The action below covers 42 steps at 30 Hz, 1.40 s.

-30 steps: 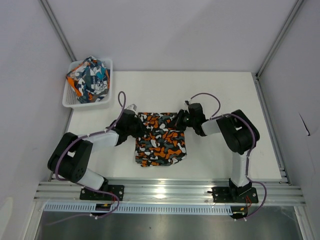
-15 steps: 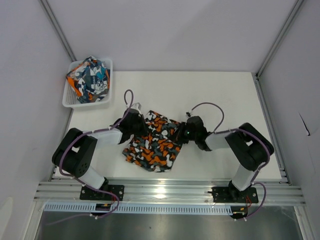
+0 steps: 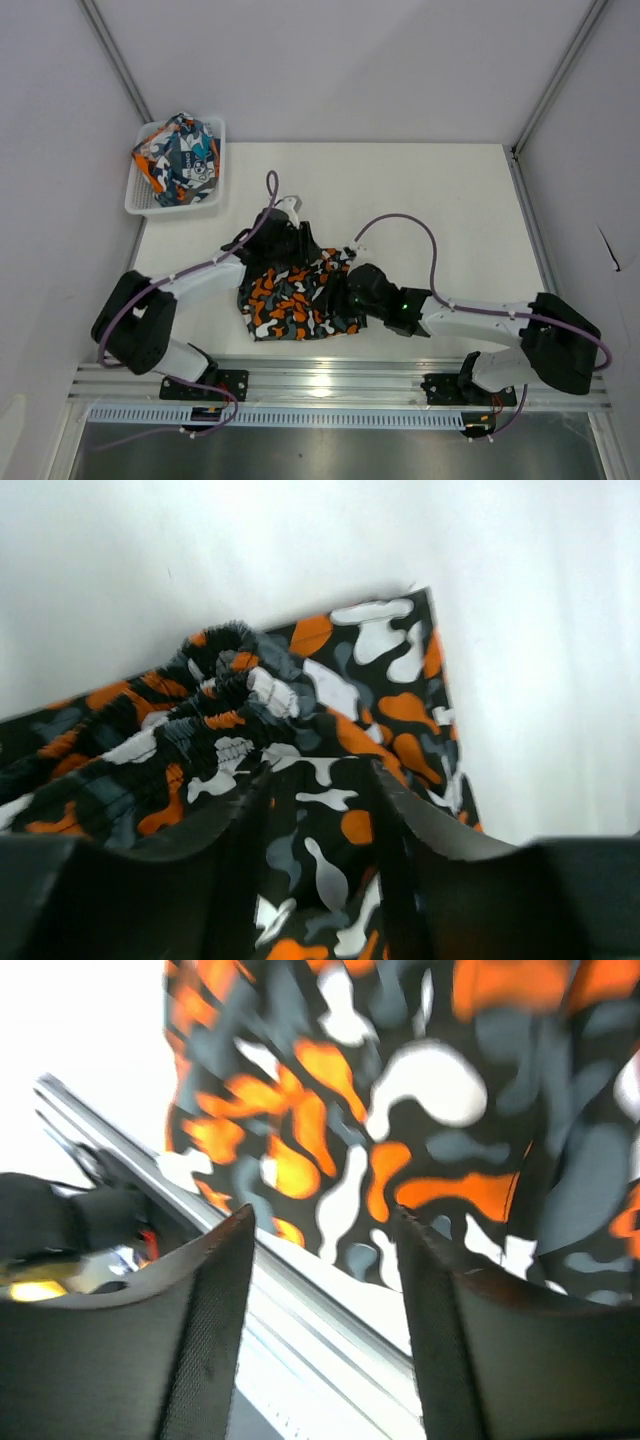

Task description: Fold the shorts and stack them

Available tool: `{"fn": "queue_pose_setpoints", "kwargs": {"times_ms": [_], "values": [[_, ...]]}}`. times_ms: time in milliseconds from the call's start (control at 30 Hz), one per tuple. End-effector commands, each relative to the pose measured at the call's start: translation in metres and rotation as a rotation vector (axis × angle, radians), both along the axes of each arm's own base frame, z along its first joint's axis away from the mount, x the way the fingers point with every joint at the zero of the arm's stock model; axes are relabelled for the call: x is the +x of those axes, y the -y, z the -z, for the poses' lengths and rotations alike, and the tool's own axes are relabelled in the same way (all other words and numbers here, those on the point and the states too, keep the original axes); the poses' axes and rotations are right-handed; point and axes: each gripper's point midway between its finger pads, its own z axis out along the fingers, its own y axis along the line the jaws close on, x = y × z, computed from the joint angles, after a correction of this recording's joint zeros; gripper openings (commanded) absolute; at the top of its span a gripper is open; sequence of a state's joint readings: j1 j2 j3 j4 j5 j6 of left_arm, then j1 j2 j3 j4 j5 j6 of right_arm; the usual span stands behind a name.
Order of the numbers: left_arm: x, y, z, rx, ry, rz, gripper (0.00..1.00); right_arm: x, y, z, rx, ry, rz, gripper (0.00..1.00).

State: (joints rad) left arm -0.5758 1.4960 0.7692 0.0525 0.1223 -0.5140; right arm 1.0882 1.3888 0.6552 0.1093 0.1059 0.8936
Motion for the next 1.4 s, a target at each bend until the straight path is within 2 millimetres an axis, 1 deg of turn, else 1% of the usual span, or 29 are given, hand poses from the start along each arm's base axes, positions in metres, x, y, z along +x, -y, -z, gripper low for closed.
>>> {"fn": "queue_pose_setpoints", "kwargs": {"times_ms": [0, 33, 67, 133, 200, 300, 333, 367, 400, 433, 467, 500, 567, 600, 667, 700, 733, 767, 800, 833, 867, 900, 967, 1033, 1067, 1100, 1200, 1300, 1367], "values": [[0.007, -0.008, -0.066, -0.026, 0.107, -0.033, 0.54, 0.026, 0.022, -0.037, -0.044, 0.106, 0.062, 0.61], [0.008, -0.014, -0.073, -0.021, 0.114, -0.056, 0.58, 0.03, 0.027, -0.048, -0.026, 0.119, 0.073, 0.64], [0.003, -0.022, -0.086, -0.02, 0.117, -0.068, 0.61, 0.032, 0.032, -0.051, -0.026, 0.12, 0.079, 0.7], [-0.005, -0.037, -0.088, 0.008, 0.088, -0.1, 0.67, 0.041, 0.044, -0.05, -0.045, 0.109, 0.095, 0.77], [-0.015, -0.045, -0.095, 0.011, 0.091, -0.111, 0.68, 0.045, 0.051, -0.046, -0.067, 0.093, 0.089, 0.77], [-0.035, -0.052, -0.089, -0.007, 0.067, -0.097, 0.68, 0.056, 0.053, -0.045, -0.087, 0.111, 0.065, 0.57], [-0.042, -0.051, -0.081, -0.025, 0.049, -0.092, 0.68, 0.064, 0.054, -0.047, -0.079, 0.121, 0.061, 0.39], [-0.049, -0.046, -0.082, -0.06, 0.038, -0.06, 0.68, 0.058, 0.047, -0.045, -0.04, 0.085, 0.001, 0.31], [-0.054, -0.041, -0.083, -0.093, 0.038, -0.039, 0.67, 0.063, 0.039, -0.054, 0.02, 0.1, -0.022, 0.24], [-0.061, -0.038, -0.075, -0.133, 0.03, -0.023, 0.66, 0.071, 0.038, -0.06, 0.073, 0.098, -0.024, 0.14], [-0.065, -0.033, -0.075, -0.168, 0.025, -0.003, 0.65, 0.065, 0.031, -0.057, 0.119, 0.055, -0.083, 0.1], [-0.074, -0.028, -0.069, -0.202, -0.001, 0.026, 0.61, 0.069, 0.022, -0.067, 0.181, 0.076, -0.108, 0.08], [-0.078, -0.019, -0.068, -0.276, -0.014, 0.053, 0.56, 0.067, 0.008, -0.078, 0.28, 0.059, -0.183, 0.04], [-0.086, -0.015, -0.063, -0.306, -0.042, 0.082, 0.54, 0.068, 0.003, -0.068, 0.283, 0.03, -0.195, 0.03], [-0.088, -0.009, -0.057, -0.342, -0.057, 0.093, 0.48, 0.064, -0.011, -0.072, 0.345, 0.015, -0.257, 0.02], [-0.088, -0.01, -0.052, -0.339, -0.068, 0.086, 0.47, 0.065, -0.015, -0.055, 0.338, -0.026, -0.262, 0.02], [-0.086, -0.01, -0.051, -0.342, -0.067, 0.083, 0.45, 0.065, -0.018, -0.049, 0.345, -0.047, -0.268, 0.01], [-0.089, -0.012, -0.039, -0.331, -0.09, 0.079, 0.43, 0.066, -0.024, -0.051, 0.382, -0.054, -0.29, 0.0], [-0.089, -0.013, -0.036, -0.331, -0.094, 0.071, 0.42, 0.067, -0.027, -0.031, 0.371, -0.098, -0.29, 0.0], [-0.087, -0.015, -0.034, -0.331, -0.089, 0.061, 0.41, 0.069, -0.029, -0.025, 0.375, -0.112, -0.289, 0.0], [-0.091, -0.021, -0.02, -0.316, -0.112, 0.042, 0.4, 0.074, -0.029, -0.02, 0.385, -0.112, -0.28, 0.0], [-0.085, -0.027, -0.017, -0.316, -0.1, 0.011, 0.38, 0.076, -0.026, -0.002, 0.366, -0.149, -0.26, 0.0], [-0.089, -0.042, 0.005, -0.289, -0.13, -0.037, 0.36, 0.087, -0.019, 0.015, 0.339, -0.161, -0.21, 0.0], [-0.085, -0.061, 0.022, -0.248, -0.138, -0.106, 0.34, 0.097, -0.004, 0.033, 0.323, -0.187, -0.154, 0.0], [-0.084, -0.067, 0.029, -0.233, -0.147, -0.128, 0.33, 0.101, 0.001, 0.038, 0.32, -0.195, -0.135, 0.0], [-0.087, -0.079, 0.044, -0.213, -0.174, -0.166, 0.32, 0.107, 0.008, 0.041, 0.319, -0.194, -0.114, 0.0], [-0.087, -0.093, 0.06, -0.193, -0.2, -0.222, 0.3, 0.109, 0.018, 0.053, 0.295, -0.207, -0.085, 0.0], [-0.084, -0.092, 0.061, -0.21, -0.197, -0.225, 0.27, 0.11, 0.022, 0.054, 0.292, -0.204, -0.082, 0.0], [-0.078, -0.087, 0.048, -0.236, -0.165, -0.193, 0.27, 0.11, 0.02, 0.047, 0.295, -0.193, -0.089, 0.0]]}}
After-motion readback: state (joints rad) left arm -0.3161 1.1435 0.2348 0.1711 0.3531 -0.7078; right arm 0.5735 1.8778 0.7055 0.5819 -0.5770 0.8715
